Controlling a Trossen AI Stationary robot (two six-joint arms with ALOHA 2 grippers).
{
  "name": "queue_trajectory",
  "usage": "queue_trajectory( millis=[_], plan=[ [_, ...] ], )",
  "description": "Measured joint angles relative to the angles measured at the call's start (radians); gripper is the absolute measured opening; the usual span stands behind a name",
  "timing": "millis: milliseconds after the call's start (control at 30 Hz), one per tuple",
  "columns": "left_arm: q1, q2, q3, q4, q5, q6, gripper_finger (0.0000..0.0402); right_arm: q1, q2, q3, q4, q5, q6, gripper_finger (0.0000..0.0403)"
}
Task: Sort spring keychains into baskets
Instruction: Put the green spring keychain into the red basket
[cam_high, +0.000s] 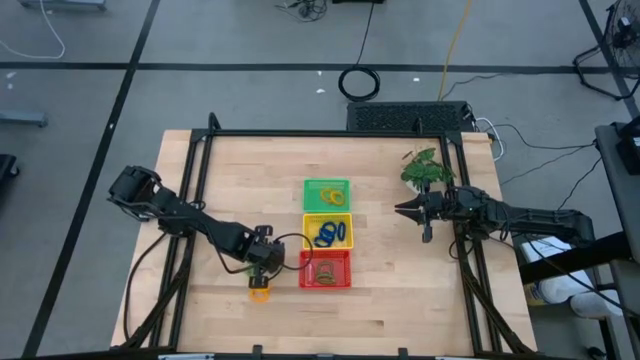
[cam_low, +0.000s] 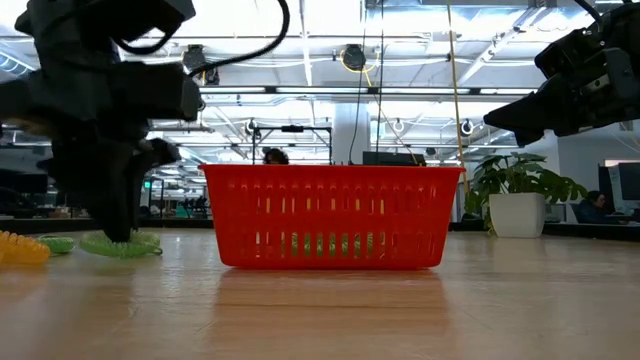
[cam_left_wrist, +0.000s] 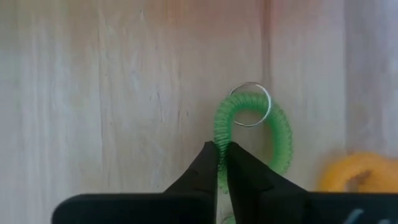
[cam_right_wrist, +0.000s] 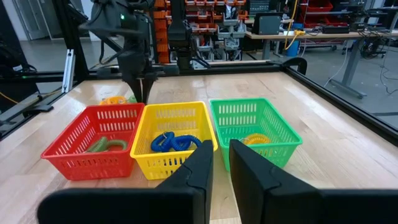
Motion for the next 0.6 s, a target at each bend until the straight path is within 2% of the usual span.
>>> queue_trajectory(
  millis=[600],
  plan=[
    [-0.002,-0.053,0.005,0.003,0.003,0.025,0.0022,0.0,0.0,0.0,0.0,0.0,0.0,0.0039]
  ],
)
